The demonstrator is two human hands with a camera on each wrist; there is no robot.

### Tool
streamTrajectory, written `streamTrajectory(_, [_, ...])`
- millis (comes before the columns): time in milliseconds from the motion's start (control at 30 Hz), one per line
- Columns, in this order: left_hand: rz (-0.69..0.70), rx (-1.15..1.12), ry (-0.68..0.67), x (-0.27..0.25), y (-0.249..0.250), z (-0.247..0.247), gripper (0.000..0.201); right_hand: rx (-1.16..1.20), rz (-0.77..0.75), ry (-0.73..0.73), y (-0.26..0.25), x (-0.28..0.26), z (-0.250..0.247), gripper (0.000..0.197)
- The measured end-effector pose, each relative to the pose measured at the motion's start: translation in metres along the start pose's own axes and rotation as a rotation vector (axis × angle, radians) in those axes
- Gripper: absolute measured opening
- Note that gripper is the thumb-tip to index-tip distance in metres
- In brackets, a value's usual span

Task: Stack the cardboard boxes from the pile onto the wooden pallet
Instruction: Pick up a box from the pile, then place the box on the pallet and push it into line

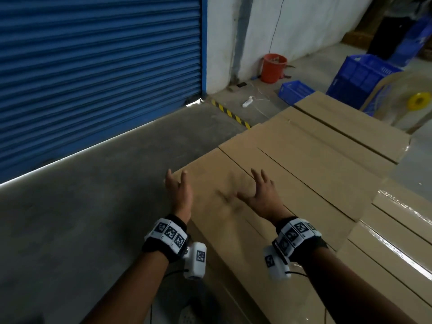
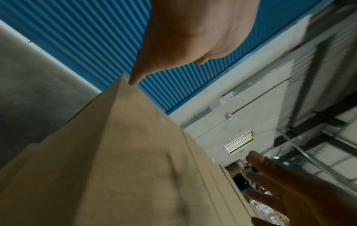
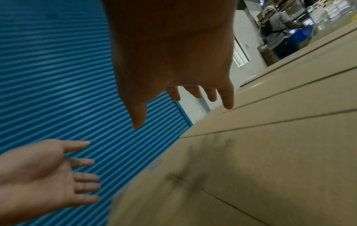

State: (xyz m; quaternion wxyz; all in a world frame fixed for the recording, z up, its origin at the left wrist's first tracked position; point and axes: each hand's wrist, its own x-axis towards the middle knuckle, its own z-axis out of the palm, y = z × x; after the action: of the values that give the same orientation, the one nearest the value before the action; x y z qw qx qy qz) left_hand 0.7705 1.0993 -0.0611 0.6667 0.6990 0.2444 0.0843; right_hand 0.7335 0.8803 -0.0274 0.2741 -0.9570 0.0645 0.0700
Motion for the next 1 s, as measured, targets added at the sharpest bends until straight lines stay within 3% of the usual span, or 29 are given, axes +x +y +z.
streamTrajectory(133, [0.225, -0.009, -0.055, -0.081, 0.046, -0.011, 0.045, 0.154, -0.158, 0.148, -0.001, -0.059, -0.033, 0.091])
streamTrajectory(267, [0.420, 0.029, -0.099, -0.171, 0.055, -0.040, 0.035, 0.303, -0.370, 0.248, 0.007, -0.125, -0.055, 0.083])
streamTrajectory(433, [0.530, 0.140, 0.069, -0.277, 0.046, -0.099, 0.044, 0.434, -0.589, 0.221, 0.000, -0.201, -0.057, 0.080])
streamTrajectory(567, [0.516, 0.201, 0.264, -0.352, 0.025, -0.174, 0.054, 0.562, -0.756, 0.084, -0.018, -0.264, -0.037, 0.078])
streamTrajectory(733, [0.468, 0.287, 0.538, -0.460, -0.016, -0.278, 0.050, 0.571, -0.882, -0.106, -0.047, -0.347, 0.014, 0.080])
streamTrajectory(1000, [0.214, 0.375, 0.899, -0.659, -0.103, -0.427, 0.062, 0.601, -1.057, -0.512, -0.097, -0.531, 0.118, 0.078])
